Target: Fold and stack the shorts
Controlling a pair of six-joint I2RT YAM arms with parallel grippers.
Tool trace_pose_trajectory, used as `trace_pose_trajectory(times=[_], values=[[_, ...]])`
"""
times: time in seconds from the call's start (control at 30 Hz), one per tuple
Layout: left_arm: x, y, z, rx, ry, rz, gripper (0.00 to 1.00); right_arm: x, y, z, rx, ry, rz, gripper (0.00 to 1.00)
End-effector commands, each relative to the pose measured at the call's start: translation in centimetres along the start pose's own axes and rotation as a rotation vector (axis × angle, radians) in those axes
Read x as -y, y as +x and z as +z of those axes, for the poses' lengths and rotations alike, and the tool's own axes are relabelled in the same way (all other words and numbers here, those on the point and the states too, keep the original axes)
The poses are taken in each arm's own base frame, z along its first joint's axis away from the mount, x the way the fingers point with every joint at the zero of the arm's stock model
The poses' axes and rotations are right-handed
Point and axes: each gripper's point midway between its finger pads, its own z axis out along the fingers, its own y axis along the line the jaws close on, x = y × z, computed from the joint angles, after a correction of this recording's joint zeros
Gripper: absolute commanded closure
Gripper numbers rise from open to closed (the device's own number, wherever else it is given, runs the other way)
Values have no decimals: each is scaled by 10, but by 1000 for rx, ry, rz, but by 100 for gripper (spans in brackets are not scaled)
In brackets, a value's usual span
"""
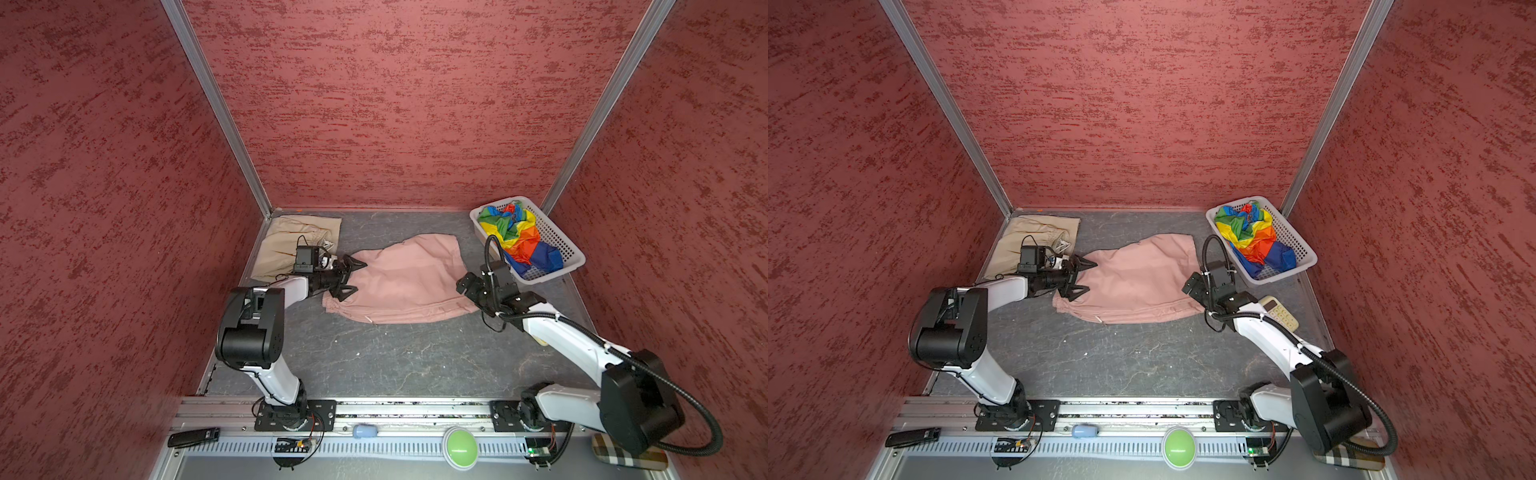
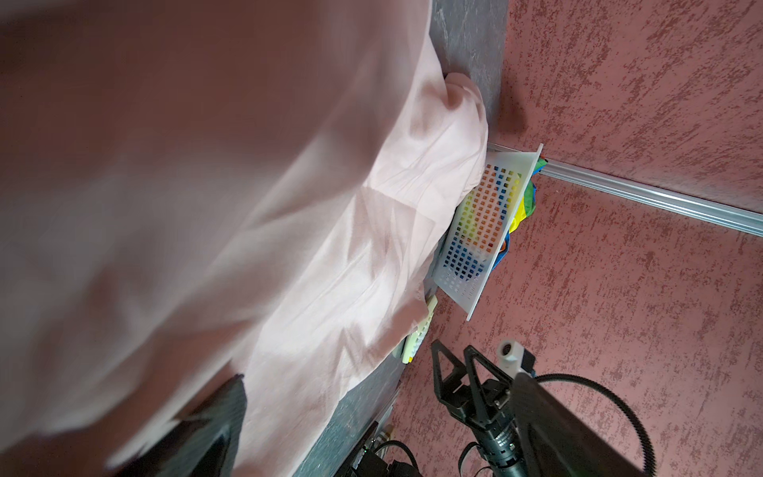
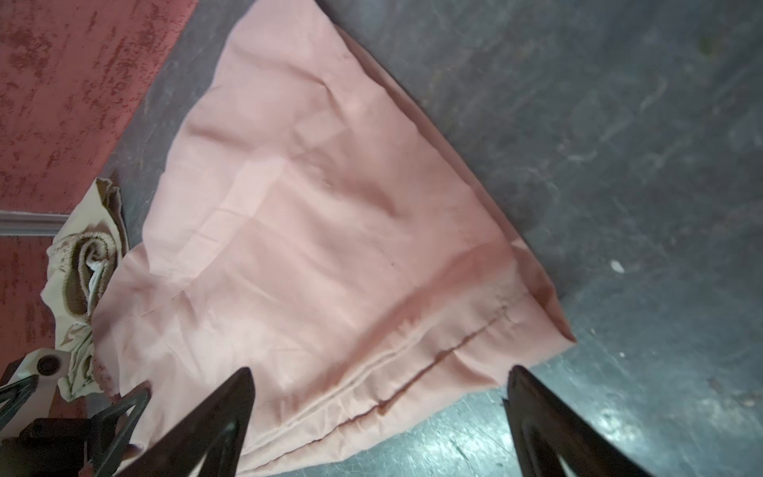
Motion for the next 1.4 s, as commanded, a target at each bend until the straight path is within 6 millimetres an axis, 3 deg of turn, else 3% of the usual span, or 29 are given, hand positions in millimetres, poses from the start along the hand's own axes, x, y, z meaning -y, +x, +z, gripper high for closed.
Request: trace_pose_trajectory(times=[0.0,0.17,0.37,0.57,0.7,0.83,0.97,1.07,1.2,1.37], values=[[-3,3,-2,-12,-6,15,1,-11,0,9,6,-85,134,11],[-6,5,-5,-10,-8,15,1,-9,6,32,-19,-86,163,20],[-12,3,-7,-3,-11,4,1,-12,-2,41,-4,-64,146,32],[-16,0,-9,0,-9,-8,1,9,-4,57,-2,3,135,49],[-16,0,-9,0,-8,-10,1,10,-8,61,0,8,122,67],[-18,0,-8,-4,-9,-16,1,-13,-23,45,21,-34,61,99],[-21,1,-8,-4,-11,-22,1,-38,-33,2,69,-89,-7,100],[-23,1,-7,-4,-15,-24,1,-32,-24,-13,65,-83,-24,100],[-25,0,-7,-2,-18,-30,1,3,3,1,13,-40,4,100],[-29,-1,-10,4,-36,-34,0,33,29,20,-41,6,27,100]])
